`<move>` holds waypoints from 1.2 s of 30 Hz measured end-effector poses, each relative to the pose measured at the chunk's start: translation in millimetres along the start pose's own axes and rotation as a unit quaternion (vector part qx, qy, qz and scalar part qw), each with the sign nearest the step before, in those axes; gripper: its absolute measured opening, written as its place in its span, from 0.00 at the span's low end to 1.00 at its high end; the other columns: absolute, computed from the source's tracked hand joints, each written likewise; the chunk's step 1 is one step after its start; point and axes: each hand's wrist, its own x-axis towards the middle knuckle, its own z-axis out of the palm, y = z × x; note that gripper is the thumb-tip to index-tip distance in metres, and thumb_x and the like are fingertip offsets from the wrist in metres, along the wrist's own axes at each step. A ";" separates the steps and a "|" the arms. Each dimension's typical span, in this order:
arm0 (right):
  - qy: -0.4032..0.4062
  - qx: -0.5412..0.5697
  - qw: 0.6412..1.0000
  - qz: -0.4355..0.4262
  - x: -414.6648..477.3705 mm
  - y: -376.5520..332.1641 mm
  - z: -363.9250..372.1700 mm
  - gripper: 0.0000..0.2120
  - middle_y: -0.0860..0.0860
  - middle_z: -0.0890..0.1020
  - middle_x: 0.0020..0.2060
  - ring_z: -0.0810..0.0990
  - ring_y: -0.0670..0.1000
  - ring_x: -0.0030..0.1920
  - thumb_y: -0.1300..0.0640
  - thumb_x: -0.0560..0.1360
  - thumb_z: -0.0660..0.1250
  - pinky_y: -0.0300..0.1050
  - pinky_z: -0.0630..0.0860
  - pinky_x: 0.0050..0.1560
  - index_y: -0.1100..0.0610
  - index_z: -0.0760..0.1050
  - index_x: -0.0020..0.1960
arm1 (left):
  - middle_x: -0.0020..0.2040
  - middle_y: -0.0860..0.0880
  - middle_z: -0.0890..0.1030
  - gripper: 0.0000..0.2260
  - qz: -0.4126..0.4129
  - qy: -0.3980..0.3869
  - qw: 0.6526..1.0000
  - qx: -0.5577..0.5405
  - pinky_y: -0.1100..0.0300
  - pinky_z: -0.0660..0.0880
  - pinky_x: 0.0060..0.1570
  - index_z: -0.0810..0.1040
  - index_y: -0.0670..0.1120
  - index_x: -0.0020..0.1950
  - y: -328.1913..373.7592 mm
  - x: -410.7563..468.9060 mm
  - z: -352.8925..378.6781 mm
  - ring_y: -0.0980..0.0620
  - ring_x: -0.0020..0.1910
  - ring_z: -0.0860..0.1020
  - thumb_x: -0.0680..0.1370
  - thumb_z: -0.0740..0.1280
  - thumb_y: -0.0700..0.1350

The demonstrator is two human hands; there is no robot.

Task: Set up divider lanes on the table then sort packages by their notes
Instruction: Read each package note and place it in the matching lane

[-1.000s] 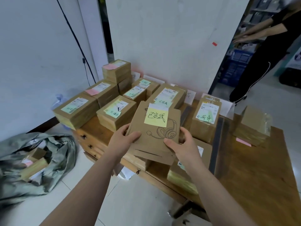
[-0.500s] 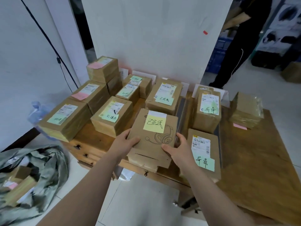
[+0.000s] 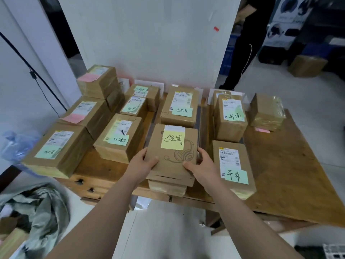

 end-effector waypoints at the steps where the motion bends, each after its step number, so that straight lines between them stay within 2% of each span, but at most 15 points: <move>1: 0.002 -0.004 1.000 0.000 0.2 0.5 0.5 0.35 0.48 0.75 0.65 0.73 0.46 0.57 0.58 0.73 0.73 0.45 0.76 0.57 0.50 0.60 0.75 | 0.59 0.51 0.79 0.20 -0.001 -0.001 1.000 0.002 0.57 0.74 0.54 0.69 0.49 0.71 -0.3 0.5 -0.3 0.50 0.57 0.77 0.80 0.66 0.45; 5: 0.016 -0.039 0.999 -0.008 -0.5 0.8 0.6 0.35 0.49 0.74 0.66 0.73 0.50 0.64 0.56 0.73 0.73 0.50 0.76 0.61 0.49 0.61 0.74 | 0.61 0.51 0.78 0.21 0.009 0.005 1.000 0.021 0.54 0.74 0.58 0.68 0.49 0.72 4.4 -4.0 -0.3 0.50 0.60 0.76 0.80 0.66 0.44; 8: 0.027 -0.086 0.996 -0.024 -3.4 -4.1 -5.7 0.35 0.48 0.73 0.68 0.73 0.50 0.65 0.52 0.73 0.72 0.51 0.76 0.61 0.47 0.59 0.75 | 0.60 0.51 0.76 0.22 0.051 0.038 0.995 0.075 0.53 0.73 0.60 0.66 0.46 0.74 18.2 -10.4 0.3 0.52 0.57 0.73 0.80 0.66 0.44; 12: 0.061 -0.179 0.980 -0.065 -10.4 -13.5 -28.8 0.27 0.48 0.71 0.70 0.70 0.51 0.68 0.49 0.76 0.68 0.46 0.69 0.63 0.49 0.65 0.73 | 0.66 0.50 0.75 0.18 0.143 0.121 0.961 0.202 0.53 0.74 0.59 0.70 0.49 0.70 44.1 -11.6 8.6 0.49 0.64 0.74 0.80 0.65 0.47; 14: 0.082 -0.219 0.969 -0.081 -14.5 -15.6 -47.6 0.24 0.47 0.72 0.69 0.70 0.50 0.68 0.49 0.77 0.66 0.43 0.68 0.63 0.50 0.68 0.71 | 0.67 0.52 0.75 0.18 0.173 0.133 0.944 0.247 0.57 0.73 0.57 0.71 0.51 0.69 55.7 -9.7 19.9 0.50 0.64 0.74 0.80 0.65 0.49; 16: 0.105 -0.241 0.961 -0.090 -18.1 -14.8 -69.2 0.22 0.48 0.73 0.67 0.71 0.49 0.66 0.49 0.78 0.66 0.43 0.69 0.63 0.51 0.69 0.71 | 0.68 0.51 0.74 0.20 0.204 0.136 0.931 0.271 0.55 0.73 0.62 0.70 0.52 0.71 67.3 -10.0 35.1 0.50 0.66 0.73 0.80 0.64 0.51; 22: 0.160 -0.283 0.941 -0.092 -25.5 3.6 -147.5 0.24 0.49 0.72 0.70 0.70 0.49 0.68 0.49 0.78 0.64 0.44 0.67 0.65 0.54 0.67 0.73 | 0.71 0.49 0.73 0.21 0.289 0.081 0.892 0.338 0.53 0.66 0.68 0.69 0.49 0.74 109.9 -23.4 102.7 0.48 0.70 0.70 0.81 0.62 0.52; 29: 0.209 -0.288 0.932 -0.064 -20.9 35.8 -255.1 0.25 0.49 0.71 0.70 0.70 0.49 0.69 0.47 0.78 0.64 0.44 0.67 0.67 0.52 0.66 0.73 | 0.67 0.49 0.76 0.20 0.343 0.021 0.865 0.366 0.51 0.70 0.65 0.70 0.49 0.72 155.3 -19.2 211.7 0.47 0.65 0.73 0.81 0.61 0.52; 36: 0.199 -0.310 0.928 -0.047 5.4 66.0 -359.5 0.25 0.50 0.72 0.70 0.71 0.50 0.68 0.48 0.79 0.63 0.45 0.67 0.67 0.53 0.66 0.73 | 0.66 0.48 0.76 0.21 0.336 0.007 0.857 0.392 0.49 0.73 0.63 0.70 0.50 0.73 192.8 -3.1 325.8 0.47 0.63 0.75 0.81 0.60 0.55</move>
